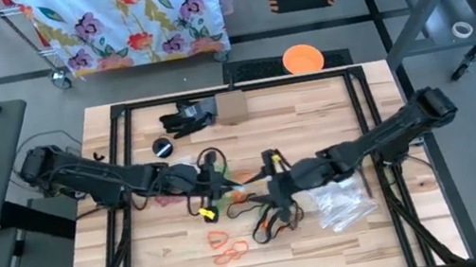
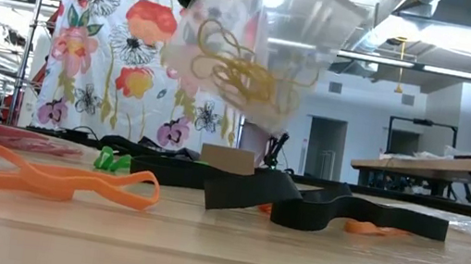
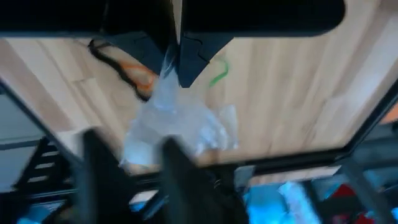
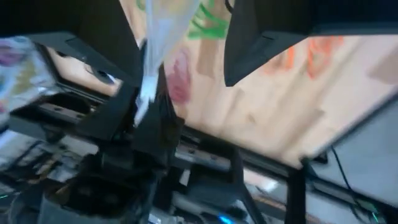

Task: Sort rubber bands
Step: Close the transparent zip bag

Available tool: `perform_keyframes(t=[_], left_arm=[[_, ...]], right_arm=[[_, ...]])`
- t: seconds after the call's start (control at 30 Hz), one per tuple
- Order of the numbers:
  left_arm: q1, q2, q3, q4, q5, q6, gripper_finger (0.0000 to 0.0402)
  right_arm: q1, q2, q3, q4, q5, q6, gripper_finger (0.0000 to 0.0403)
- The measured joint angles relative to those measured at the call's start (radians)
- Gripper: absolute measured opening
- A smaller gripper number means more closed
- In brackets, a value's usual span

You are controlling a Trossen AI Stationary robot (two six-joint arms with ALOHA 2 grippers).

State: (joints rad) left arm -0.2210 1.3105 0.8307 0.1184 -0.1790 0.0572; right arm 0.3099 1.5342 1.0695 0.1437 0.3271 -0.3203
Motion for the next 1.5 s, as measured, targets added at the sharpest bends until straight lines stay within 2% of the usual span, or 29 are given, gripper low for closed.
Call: perform_keyframes(t=[0.13, 0.27, 0.47, 0.53, 0.63, 0.77, 0.9, 1.17, 1.5], left_arm=[[0.011, 0.028, -0.001, 0.028, 0.026, 0.003, 0.0], [0.014, 0.027, -0.001, 0.059, 0.027, 0.003, 0.0], [0.016, 0.036, -0.001, 0.162, 0.017, -0.017, 0.0], [0.021, 0.05, -0.001, 0.177, 0.016, -0.016, 0.0], [0.03, 0.068, -0.001, 0.208, 0.017, -0.014, 0.0], [0.053, 0.114, -0.001, 0.292, -0.005, -0.038, 0.0], [0.083, 0.162, -0.001, 0.361, -0.009, -0.08, 0.0], [0.104, 0.212, 0.027, 0.364, -0.012, -0.107, 0.0], [0.102, 0.214, 0.036, 0.36, -0.012, -0.133, 0.0]], right_arm=[[0.02, -0.125, -0.107, 0.013, 0.046, -0.019, 0.0172], [-0.034, -0.268, -0.267, 0.085, 0.055, 0.013, 0.0143], [-0.169, -0.414, -0.572, 0.572, -0.183, 0.137, 0.0125], [-0.195, -0.444, -0.618, 0.654, -0.223, 0.183, 0.0125], [-0.202, -0.478, -0.62, 0.677, -0.227, 0.224, 0.0129], [-0.183, -0.445, -0.612, 0.666, -0.228, 0.254, 0.0142], [-0.166, -0.371, -0.565, 0.675, -0.228, 0.269, 0.0168], [-0.176, -0.193, -0.468, 0.672, -0.212, 0.224, 0.0226], [-0.179, -0.12, -0.416, 0.67, -0.211, 0.204, 0.0226]])
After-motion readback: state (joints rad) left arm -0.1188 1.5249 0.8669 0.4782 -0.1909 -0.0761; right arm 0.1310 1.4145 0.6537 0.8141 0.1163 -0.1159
